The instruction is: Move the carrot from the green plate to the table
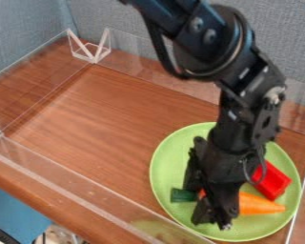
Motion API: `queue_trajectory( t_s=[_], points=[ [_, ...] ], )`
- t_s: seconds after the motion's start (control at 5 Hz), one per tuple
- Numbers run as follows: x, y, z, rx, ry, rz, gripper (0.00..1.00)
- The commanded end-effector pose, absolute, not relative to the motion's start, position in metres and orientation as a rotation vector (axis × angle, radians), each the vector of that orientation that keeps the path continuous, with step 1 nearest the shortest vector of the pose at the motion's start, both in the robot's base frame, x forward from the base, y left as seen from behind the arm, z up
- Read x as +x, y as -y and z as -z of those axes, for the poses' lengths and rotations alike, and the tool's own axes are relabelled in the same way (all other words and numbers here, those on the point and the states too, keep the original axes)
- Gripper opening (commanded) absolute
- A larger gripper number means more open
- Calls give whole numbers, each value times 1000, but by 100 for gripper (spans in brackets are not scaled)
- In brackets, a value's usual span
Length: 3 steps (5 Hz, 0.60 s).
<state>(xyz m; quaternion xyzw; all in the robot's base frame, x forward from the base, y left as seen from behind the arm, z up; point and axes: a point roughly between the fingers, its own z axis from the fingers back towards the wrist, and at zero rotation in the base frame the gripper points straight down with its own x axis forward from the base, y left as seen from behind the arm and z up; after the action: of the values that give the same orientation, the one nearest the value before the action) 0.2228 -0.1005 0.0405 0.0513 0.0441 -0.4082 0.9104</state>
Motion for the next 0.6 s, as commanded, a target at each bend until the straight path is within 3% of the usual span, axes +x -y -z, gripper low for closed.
queue_trajectory(
  t_s=[0.0,0.4],
  points=[
    [229,97,-74,151,-41,760,0],
    [232,89,-116,215,-3,635,0]
  ],
)
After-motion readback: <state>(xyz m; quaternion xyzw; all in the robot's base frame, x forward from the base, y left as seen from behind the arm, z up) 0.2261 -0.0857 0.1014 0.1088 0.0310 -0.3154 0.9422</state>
